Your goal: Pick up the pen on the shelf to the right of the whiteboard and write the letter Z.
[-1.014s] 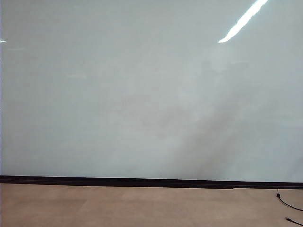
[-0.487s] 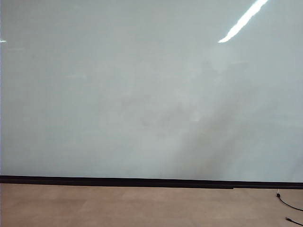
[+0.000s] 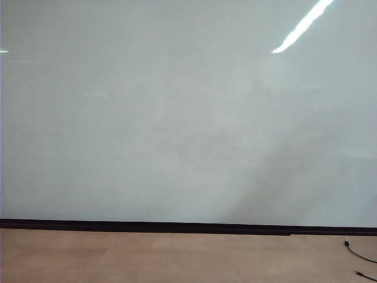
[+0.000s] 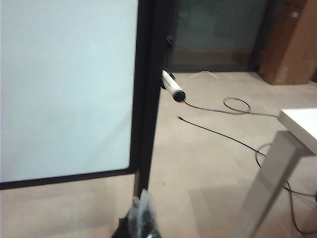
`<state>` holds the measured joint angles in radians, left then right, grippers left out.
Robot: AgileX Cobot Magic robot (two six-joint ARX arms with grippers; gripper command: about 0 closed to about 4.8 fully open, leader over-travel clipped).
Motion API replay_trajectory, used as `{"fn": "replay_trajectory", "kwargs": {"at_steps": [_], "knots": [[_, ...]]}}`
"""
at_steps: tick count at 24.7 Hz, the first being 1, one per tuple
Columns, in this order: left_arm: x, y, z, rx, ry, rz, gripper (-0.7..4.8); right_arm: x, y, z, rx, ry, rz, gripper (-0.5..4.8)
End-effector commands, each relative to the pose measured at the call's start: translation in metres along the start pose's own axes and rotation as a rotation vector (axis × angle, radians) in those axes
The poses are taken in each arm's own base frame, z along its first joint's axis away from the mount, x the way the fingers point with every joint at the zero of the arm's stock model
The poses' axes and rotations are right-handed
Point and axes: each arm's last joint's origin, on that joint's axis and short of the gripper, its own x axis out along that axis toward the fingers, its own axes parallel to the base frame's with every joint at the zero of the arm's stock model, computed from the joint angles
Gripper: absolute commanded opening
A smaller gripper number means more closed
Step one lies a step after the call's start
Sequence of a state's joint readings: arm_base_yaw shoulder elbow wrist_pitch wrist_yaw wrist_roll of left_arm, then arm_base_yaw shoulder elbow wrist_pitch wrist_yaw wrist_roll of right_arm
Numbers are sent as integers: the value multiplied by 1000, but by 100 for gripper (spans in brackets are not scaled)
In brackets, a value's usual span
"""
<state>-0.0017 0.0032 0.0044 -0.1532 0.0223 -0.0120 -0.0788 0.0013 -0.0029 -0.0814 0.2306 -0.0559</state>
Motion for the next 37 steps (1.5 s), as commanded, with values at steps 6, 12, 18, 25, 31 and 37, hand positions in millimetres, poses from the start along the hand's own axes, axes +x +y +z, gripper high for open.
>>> {"fn": "replay_trajectory", "kwargs": {"at_steps": [6,12,18,25,31,37], "knots": [[0,0,2,5,-14,-1,-4,0,-1,5,-38,-43,-26,274],[0,0,2,4,-13,-1,-5,-1,-1,12,-161,-111,-11,389],[0,0,2,5,-14,-1,-5,-1,-1,12,-147,-116,-14,410],[0,0,2,5,-13,-1,-4,0,-6,12,5,-115,-44,421],[0,0,2,5,-13,-1,-4,2,-14,13,9,-120,-37,433],[0,0,2,4,-13,-1,-5,15,-25,14,7,-105,14,443]]}}
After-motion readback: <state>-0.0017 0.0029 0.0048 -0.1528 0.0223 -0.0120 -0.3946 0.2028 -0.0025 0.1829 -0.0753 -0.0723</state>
